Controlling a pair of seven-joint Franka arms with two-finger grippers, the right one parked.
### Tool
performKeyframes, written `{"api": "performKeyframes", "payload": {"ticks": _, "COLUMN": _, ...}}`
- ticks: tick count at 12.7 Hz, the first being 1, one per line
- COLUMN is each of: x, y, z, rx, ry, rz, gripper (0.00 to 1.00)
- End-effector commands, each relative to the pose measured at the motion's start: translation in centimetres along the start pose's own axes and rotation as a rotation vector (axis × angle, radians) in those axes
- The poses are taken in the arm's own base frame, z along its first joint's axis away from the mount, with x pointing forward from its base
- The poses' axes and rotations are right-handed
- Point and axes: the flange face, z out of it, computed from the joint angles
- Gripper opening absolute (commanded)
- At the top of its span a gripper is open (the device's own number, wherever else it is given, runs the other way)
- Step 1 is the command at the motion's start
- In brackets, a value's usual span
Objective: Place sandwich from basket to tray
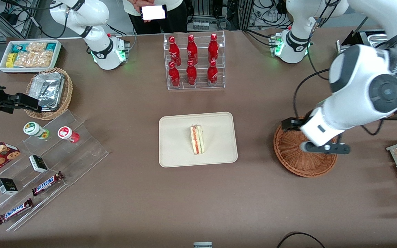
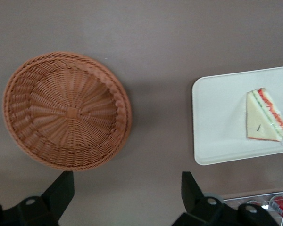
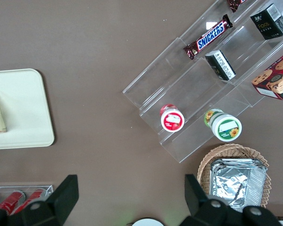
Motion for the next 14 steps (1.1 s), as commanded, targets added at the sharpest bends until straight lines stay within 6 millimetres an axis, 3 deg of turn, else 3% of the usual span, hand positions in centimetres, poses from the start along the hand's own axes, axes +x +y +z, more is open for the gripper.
{"api": "performKeyframes", "payload": {"ticks": 1, "x": -2.3, "y": -3.7, "z": -0.9, "rx": 0.007, "ry": -0.033, "rz": 0.029, "gripper": 1.00}}
{"api": "performKeyframes", "payload": {"ticks": 9, "x": -8.2, "y": -8.9, "z": -3.8, "rx": 0.014, "ry": -0.042, "rz": 0.024, "gripper": 1.00}}
{"api": "performKeyframes", "payload": {"ticks": 14, "x": -11.9, "y": -10.7, "z": -7.5, "rx": 0.062, "ry": -0.030, "rz": 0.006, "gripper": 1.00}}
